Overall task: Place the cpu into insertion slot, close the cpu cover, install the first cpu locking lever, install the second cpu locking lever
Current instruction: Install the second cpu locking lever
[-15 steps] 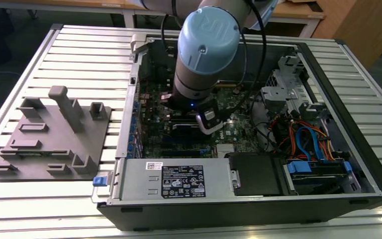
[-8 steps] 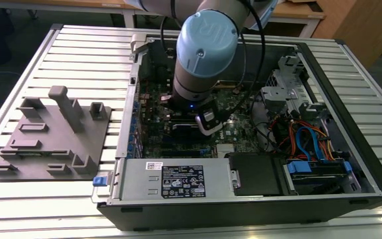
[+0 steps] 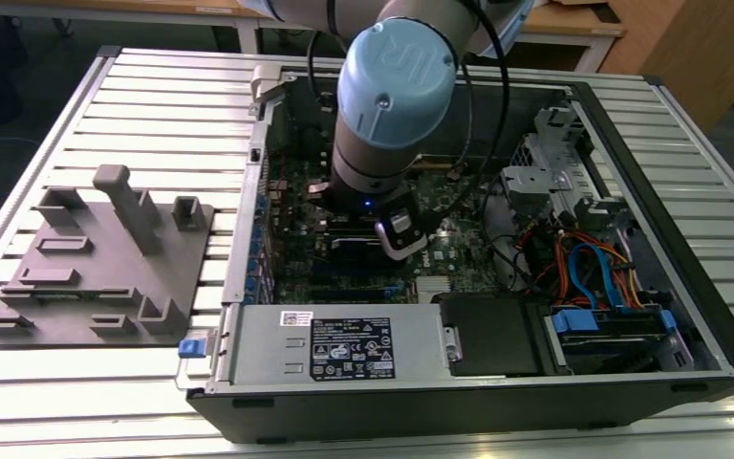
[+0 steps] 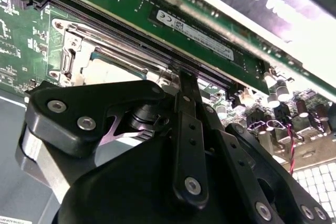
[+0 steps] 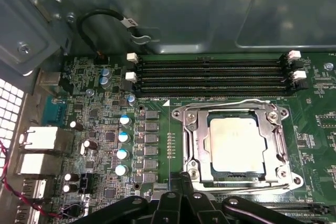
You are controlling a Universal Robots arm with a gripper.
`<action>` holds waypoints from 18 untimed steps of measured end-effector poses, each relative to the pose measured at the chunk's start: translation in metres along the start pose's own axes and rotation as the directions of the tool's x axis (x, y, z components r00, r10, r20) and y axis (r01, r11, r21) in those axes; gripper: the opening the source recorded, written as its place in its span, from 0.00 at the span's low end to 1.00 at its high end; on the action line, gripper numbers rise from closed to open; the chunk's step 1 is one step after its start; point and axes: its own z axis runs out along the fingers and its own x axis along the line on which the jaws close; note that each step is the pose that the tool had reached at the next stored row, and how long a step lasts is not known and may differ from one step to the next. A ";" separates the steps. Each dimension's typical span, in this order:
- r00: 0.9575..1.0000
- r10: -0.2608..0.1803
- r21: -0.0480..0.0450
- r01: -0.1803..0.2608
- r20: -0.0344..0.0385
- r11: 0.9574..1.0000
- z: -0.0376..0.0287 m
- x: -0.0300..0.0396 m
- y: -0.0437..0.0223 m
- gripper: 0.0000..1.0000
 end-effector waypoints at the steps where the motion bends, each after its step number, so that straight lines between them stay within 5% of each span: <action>1: 1.000 0.000 0.000 0.000 0.000 1.000 -0.0006 0.0001 0.0004 0.10; 18: 1.000 0.000 0.000 0.000 0.000 1.000 -0.0261 0.0020 0.0105 0.10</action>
